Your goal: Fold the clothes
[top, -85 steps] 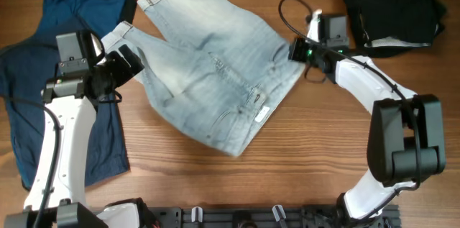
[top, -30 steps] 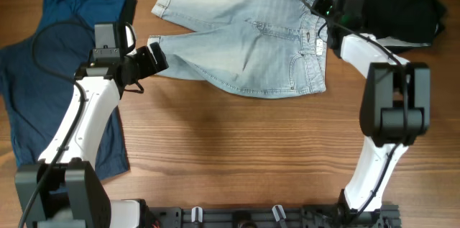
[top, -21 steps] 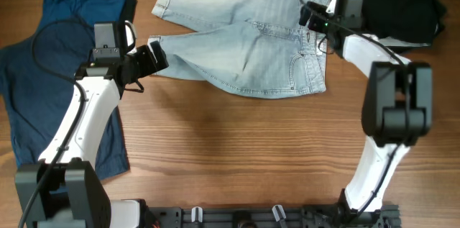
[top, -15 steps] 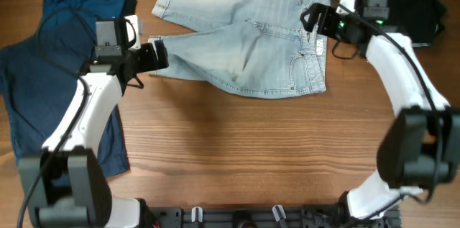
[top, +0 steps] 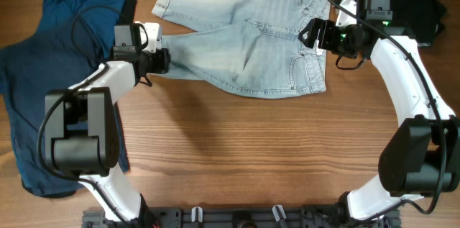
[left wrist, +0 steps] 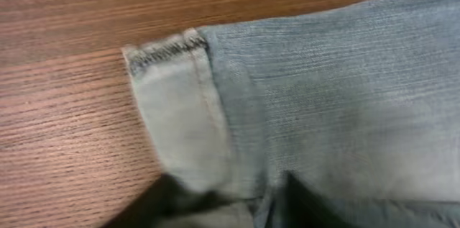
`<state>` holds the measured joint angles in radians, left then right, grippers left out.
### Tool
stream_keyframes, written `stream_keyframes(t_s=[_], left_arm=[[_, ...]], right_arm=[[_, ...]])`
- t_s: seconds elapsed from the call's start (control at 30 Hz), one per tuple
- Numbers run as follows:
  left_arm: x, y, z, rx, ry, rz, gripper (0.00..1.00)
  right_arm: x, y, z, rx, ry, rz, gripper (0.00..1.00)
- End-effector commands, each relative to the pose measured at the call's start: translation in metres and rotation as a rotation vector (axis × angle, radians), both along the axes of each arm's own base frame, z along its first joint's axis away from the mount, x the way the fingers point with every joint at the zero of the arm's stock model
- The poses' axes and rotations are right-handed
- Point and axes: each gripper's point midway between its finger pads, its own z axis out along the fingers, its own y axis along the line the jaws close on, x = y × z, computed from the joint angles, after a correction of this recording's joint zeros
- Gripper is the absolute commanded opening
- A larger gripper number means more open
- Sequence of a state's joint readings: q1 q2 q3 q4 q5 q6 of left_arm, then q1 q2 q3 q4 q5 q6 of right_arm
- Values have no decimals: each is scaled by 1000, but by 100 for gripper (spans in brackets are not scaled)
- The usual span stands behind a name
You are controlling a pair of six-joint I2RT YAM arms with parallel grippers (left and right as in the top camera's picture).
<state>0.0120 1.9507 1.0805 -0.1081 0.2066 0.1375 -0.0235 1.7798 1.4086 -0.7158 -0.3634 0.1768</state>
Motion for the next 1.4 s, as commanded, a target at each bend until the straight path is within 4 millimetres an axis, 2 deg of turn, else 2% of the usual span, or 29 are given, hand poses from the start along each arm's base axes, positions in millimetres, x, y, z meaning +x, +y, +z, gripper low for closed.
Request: stream_keyframes(t_s=[0.0,0.1,0.2,0.27,0.37,0.47,0.6,0.63,0.7,0.77,0.8,0.83,0.9,1.0,1.03,1.07,1.13,1.2,1.23,1.37], left_arm=[[9,-5,45,-45,-90,23,21],[3,-5,87,-44,-150,21,12],[-13,-5,108,-41,-137,23,15],[-28,-3,105,-34,-80,30,18],[-61,-3,79,-30,92,34,19],[-89,-4,59,-42,244,59,20],[-119,-4,45,-49,383,85,8],[-123,-4,44,-49,401,86,8],[-122,-3,44,-46,395,87,16],[-112,3,45,-13,355,102,18],[-104,6,47,1,318,109,25],[-92,7,50,2,268,111,37],[-74,7,58,-2,187,110,47],[-60,10,61,11,131,116,49],[-55,14,57,33,122,119,48],[-50,15,50,39,117,123,43],[-49,13,35,33,144,119,27],[-60,6,12,4,229,103,8],[-66,4,4,-7,266,104,4],[-103,3,-10,-10,434,125,4]], right_arm=[[1,1,2,0,-18,20,100],[1,0,3,0,-21,19,99],[1,1,3,0,-21,19,100],[0,1,2,1,-16,19,99],[-11,1,-3,4,38,17,99],[-38,2,-14,27,181,-28,100],[-67,2,-22,31,313,-36,99],[-75,3,-23,38,353,-55,100],[-79,1,-26,23,372,-58,100],[-82,-1,-31,11,383,-62,99],[-84,-1,-36,11,386,-60,99],[-86,-1,-42,11,389,-60,99],[-89,-1,-51,12,398,-60,99],[-91,-1,-54,11,401,-59,99],[-90,-1,-54,11,396,-59,99],[-88,-1,-54,11,388,-59,99],[-86,-1,-54,11,381,-59,99],[-85,-1,-53,11,376,-59,99],[-84,-1,-53,10,369,-59,99],[-79,-1,-53,11,349,-60,99]])
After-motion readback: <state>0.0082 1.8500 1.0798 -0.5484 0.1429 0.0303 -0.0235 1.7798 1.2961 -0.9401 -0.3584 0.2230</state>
